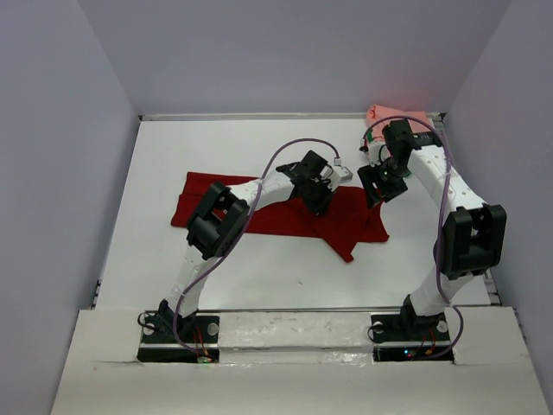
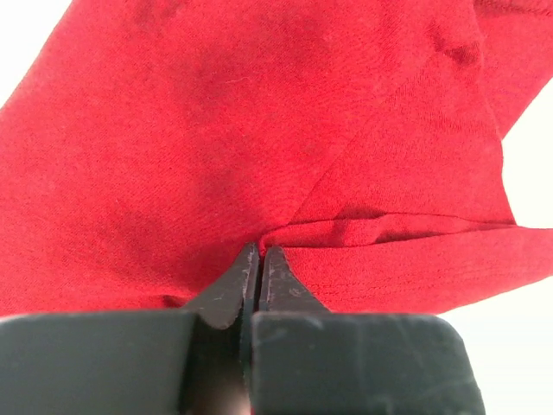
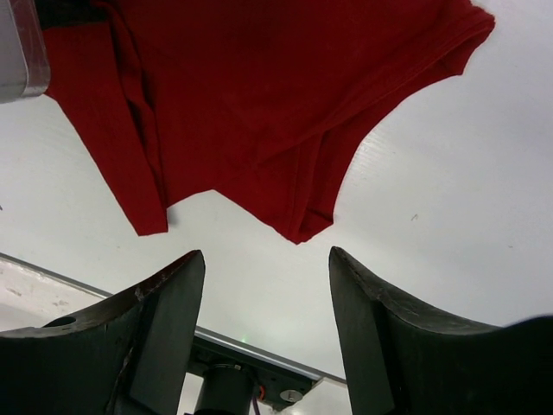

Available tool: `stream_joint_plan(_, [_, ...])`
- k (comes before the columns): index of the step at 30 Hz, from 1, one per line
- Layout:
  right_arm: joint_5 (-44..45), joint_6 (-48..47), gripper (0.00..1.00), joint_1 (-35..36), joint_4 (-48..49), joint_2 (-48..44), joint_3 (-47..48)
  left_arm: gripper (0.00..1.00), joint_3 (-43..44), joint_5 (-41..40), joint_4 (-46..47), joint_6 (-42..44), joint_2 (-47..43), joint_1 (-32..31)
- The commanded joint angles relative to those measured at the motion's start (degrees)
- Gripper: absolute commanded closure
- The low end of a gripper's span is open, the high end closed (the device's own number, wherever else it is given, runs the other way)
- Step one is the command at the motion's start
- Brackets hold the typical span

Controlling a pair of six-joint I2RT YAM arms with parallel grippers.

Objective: Fold and stack the t-shirts
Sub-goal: Fold the other side of the tshirt into a rectangle

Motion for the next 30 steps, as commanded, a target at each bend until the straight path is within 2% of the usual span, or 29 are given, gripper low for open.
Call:
stream_joint_plan(1, [-1.4,-1.0,0.36,-0.3,-0.9,-1.7,-0.4,1.0,2.9,-0.7,-0.9,0.2,-2.7,-0.6])
stream_joint_plan(8, [-1.8,-1.4,0.39,-0.3,-1.2,-1.0,-0.5,1.0,3.1,-0.9,-0.9,-0.8,-6.6,-0.6])
stream_joint_plan(30, [-2.6,-1.7,0.45,-0.3,-1.4,-0.4,-1.3,1.0,-0.1,-7.4,0.2,-1.7,-11.0,-0.6])
